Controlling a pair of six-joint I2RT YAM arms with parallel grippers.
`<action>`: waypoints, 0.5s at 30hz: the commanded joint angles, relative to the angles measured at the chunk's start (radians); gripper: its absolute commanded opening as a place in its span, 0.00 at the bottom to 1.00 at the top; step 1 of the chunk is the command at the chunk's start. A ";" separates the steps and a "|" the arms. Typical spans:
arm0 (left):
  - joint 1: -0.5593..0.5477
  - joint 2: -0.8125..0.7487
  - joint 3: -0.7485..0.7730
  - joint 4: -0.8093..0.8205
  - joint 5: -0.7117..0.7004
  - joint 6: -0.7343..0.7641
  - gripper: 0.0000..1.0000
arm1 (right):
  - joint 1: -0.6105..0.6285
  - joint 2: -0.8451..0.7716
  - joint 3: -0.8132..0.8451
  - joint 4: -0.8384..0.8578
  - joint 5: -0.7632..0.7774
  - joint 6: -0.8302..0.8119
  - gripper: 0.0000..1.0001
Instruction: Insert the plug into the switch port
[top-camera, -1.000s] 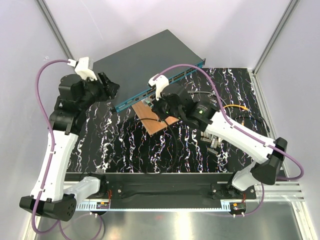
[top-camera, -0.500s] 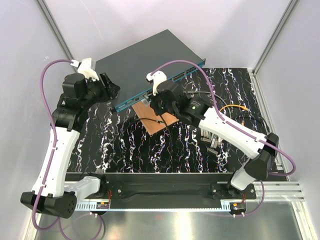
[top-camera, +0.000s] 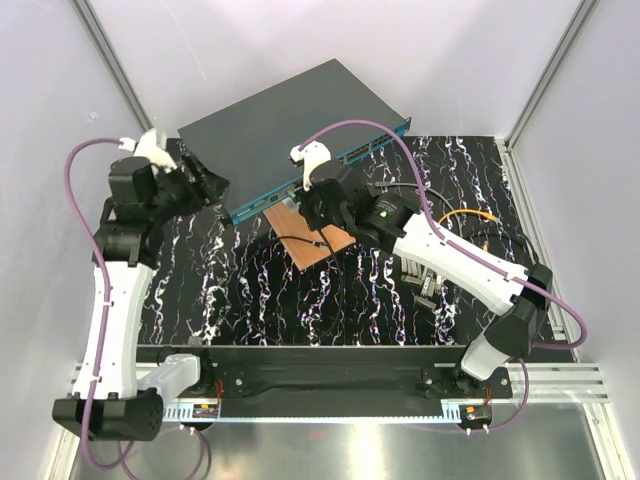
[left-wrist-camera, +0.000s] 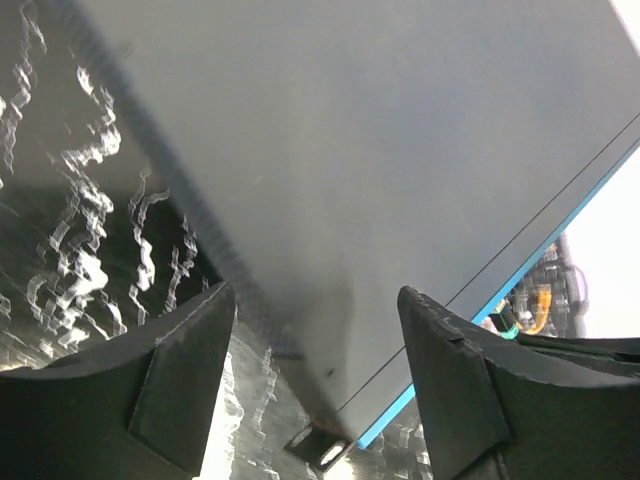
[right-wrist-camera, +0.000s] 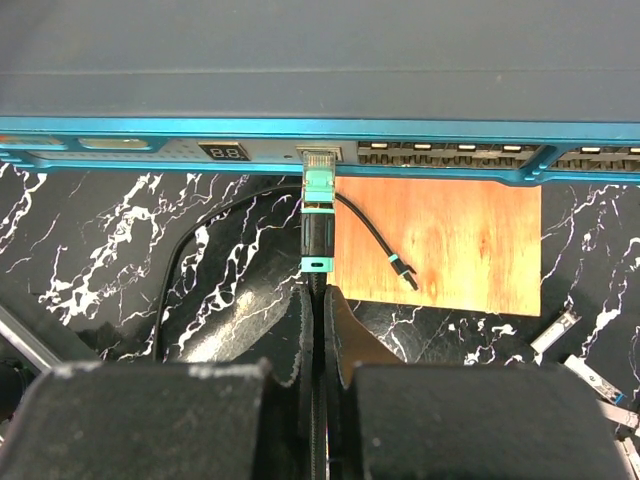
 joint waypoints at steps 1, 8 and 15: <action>0.088 -0.058 -0.063 0.079 0.188 -0.124 0.74 | -0.008 0.001 0.030 0.031 0.051 -0.004 0.00; 0.154 -0.043 -0.255 0.309 0.452 -0.374 0.86 | -0.008 -0.002 0.030 0.048 0.080 -0.023 0.00; 0.156 -0.044 -0.303 0.438 0.449 -0.431 0.84 | -0.008 0.006 0.034 0.043 0.126 -0.044 0.00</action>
